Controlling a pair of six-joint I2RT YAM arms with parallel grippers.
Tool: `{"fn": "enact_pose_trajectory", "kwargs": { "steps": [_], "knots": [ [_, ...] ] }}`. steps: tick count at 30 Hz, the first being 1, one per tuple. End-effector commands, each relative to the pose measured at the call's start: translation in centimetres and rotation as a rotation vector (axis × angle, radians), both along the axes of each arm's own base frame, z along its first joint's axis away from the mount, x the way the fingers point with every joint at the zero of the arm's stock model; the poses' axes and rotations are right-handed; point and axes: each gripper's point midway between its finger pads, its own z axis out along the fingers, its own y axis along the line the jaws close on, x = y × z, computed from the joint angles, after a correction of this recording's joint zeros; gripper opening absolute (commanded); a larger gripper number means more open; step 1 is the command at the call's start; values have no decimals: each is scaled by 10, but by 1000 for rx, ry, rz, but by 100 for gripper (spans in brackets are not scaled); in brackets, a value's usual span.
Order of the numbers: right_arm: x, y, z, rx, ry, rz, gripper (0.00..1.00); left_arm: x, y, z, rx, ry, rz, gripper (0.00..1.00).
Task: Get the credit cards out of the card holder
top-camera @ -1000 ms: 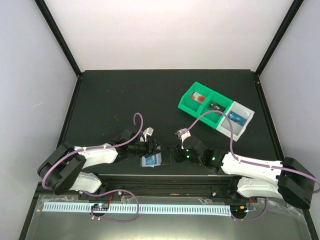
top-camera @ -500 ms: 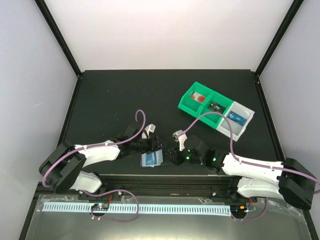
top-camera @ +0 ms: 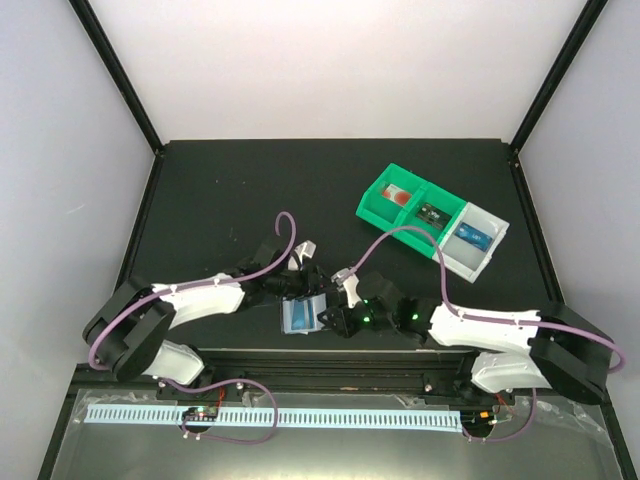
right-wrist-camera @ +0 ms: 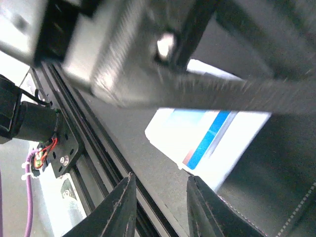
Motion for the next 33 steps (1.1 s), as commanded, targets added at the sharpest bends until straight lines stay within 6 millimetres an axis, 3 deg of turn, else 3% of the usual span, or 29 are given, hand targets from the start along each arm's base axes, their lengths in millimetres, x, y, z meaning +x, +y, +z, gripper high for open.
{"fn": "enact_pose_trajectory", "kwargs": {
  "steps": [1, 6, 11, 16, 23, 28, 33],
  "knots": [
    [-5, 24, 13, 49, -12, 73, 30, 16, 6, 23, 4, -75, 26, 44],
    [8, 28, -14, -48, 30, 13, 25, 16, 24, 17, 34, -78, 64, 43],
    [17, 12, -61, -219, 80, -77, 19, 13, 52, 16, 138, -109, 111, 43],
    [18, -4, -87, -284, 96, -133, 19, -4, 75, 3, 185, -94, 143, 43],
    [10, 5, -92, -235, 123, -62, 24, -37, 94, -35, 195, -13, 150, 32],
    [18, -5, -97, -197, 195, -91, 24, -41, 106, -41, 221, -34, 186, 24],
    [18, 12, -77, -107, 210, -51, 24, -46, 103, -51, 182, -27, 178, 18]
  ]
}}
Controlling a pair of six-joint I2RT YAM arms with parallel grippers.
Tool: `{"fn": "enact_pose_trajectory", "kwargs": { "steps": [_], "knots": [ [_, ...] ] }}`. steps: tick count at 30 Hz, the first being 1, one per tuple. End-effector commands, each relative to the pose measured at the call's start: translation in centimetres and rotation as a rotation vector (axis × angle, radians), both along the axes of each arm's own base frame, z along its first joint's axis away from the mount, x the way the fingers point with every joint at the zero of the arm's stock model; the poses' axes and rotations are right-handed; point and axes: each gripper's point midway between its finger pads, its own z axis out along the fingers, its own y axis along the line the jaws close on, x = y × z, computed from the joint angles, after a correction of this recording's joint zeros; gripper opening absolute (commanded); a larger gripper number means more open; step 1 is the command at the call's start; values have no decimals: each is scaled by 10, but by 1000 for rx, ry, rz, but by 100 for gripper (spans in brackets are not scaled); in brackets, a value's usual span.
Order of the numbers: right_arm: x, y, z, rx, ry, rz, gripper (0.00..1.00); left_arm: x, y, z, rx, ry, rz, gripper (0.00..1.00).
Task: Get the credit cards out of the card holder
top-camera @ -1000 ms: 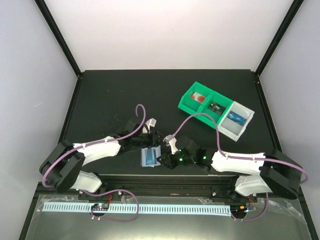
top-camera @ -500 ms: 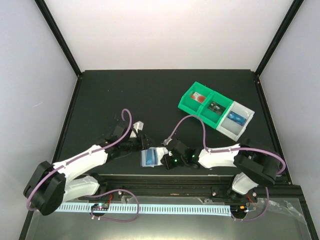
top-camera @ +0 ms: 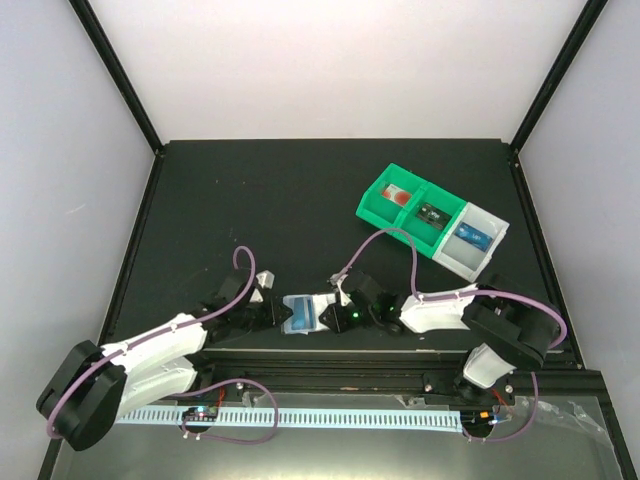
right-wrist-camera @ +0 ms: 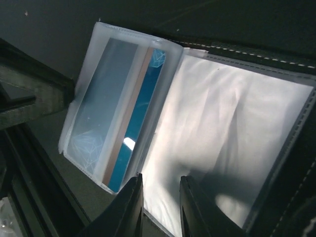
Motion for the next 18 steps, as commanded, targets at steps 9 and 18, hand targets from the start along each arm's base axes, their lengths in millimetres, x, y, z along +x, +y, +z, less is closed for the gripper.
{"fn": "enact_pose_trajectory", "kwargs": {
  "steps": [9, 18],
  "knots": [
    [8, 27, 16, 202, 131, -4, 27, -5, 6, -27, 16, 38, 24, 6],
    [17, 21, 4, 207, 164, -83, 22, -7, 8, -32, 25, 54, 39, 3]
  ]
}}
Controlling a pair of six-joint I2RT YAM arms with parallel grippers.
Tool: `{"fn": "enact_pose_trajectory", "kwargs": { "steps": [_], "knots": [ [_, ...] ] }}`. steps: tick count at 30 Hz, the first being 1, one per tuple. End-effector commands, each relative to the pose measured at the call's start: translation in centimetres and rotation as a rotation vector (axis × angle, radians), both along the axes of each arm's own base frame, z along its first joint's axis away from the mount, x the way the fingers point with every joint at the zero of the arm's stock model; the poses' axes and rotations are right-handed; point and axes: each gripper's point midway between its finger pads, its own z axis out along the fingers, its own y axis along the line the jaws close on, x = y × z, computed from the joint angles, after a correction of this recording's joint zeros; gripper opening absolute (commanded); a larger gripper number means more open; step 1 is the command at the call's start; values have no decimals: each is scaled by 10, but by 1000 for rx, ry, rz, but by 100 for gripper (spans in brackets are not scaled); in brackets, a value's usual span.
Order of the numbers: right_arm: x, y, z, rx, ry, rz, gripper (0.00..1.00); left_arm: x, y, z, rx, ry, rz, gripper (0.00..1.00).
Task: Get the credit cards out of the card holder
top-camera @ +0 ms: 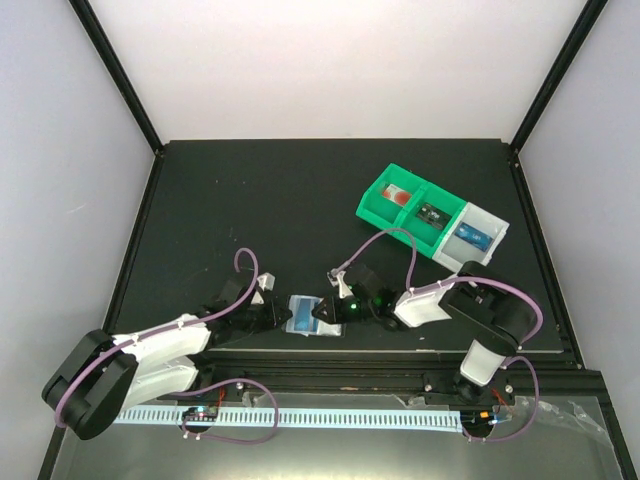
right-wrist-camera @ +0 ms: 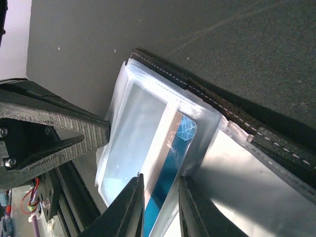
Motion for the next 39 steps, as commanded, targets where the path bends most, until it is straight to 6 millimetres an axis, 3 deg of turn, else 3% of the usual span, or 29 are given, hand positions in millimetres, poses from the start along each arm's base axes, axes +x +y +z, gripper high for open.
{"fn": "enact_pose_trajectory", "kwargs": {
  "steps": [1, 8, 15, 24, 26, 29, 31, 39],
  "knots": [
    [6, 1, 4, 41, 10, -38, 22, -9, 11, -17, 52, 66, 28, 3],
    [24, 3, 9, 106, -3, -40, 18, -7, 16, -20, 83, 77, 63, 4],
    [41, 0, 10, 142, -22, -37, 3, -7, 23, -24, 103, 93, 103, 3],
    [37, -15, 14, 92, -57, -31, 1, -6, 28, -12, 67, 59, 157, 8],
    [32, -16, 14, 90, -50, -9, 3, -2, 27, -1, 48, 27, 160, 12],
    [28, -18, 10, 73, -32, 5, 18, 1, 21, 17, 4, -15, 143, 18],
    [26, -19, 8, 71, -23, 3, 23, 3, 13, 29, -50, -46, 117, 21],
    [22, -21, 0, 67, 6, -18, 25, 1, -4, 40, -139, -56, 55, 21]
  ]
}}
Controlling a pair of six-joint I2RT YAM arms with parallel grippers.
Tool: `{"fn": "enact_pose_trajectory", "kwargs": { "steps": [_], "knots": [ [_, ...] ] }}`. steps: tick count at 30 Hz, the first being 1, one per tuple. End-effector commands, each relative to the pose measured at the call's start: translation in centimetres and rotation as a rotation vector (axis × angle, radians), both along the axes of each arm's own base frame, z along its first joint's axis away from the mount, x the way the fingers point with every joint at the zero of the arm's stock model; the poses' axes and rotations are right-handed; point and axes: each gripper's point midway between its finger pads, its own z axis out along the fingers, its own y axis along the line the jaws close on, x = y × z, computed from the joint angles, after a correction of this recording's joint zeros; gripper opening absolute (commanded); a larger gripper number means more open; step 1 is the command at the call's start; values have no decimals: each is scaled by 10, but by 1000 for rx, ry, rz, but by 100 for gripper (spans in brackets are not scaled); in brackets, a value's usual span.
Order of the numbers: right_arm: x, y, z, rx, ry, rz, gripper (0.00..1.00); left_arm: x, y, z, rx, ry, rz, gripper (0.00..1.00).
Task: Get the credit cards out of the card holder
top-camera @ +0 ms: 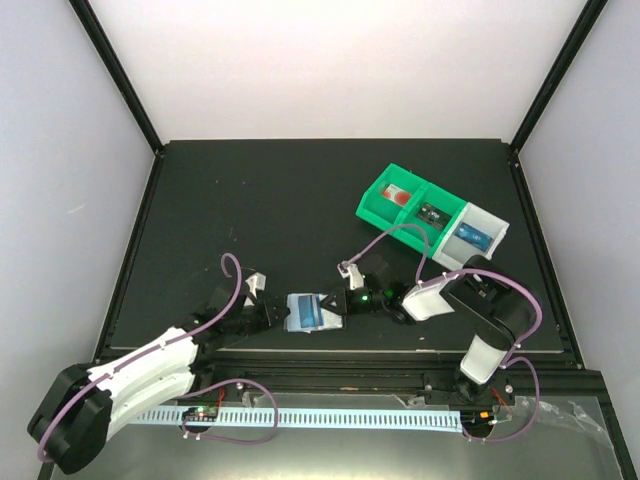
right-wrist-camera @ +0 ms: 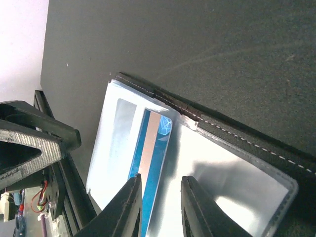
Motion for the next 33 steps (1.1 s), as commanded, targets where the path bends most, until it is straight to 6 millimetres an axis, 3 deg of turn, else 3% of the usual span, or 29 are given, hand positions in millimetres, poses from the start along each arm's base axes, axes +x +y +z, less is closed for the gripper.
{"fn": "enact_pose_trajectory", "kwargs": {
  "steps": [1, 5, 14, 23, 26, 30, 33],
  "knots": [
    [-2, -2, -5, -2, 13, -12, 26, 5, -16, 20, -87, -40, -43, 20],
    [-6, 4, -6, 21, 27, 11, 26, 7, -20, 20, -105, -43, -46, 18],
    [-2, 11, -5, 25, 27, 19, 26, 6, -14, -10, -23, 11, -36, 17],
    [-2, 15, -10, 15, 40, 23, 24, 8, -7, -21, 34, 12, -6, 16],
    [0, 14, -7, 18, 28, 17, 19, 8, -4, -23, 50, 11, 6, 16],
    [-1, 15, -2, 29, 21, 21, 1, 7, -3, -26, 54, 19, 10, 15],
    [-1, 13, -1, 31, 20, 21, 1, 6, -2, -26, 56, 21, 14, 15]
  ]
}}
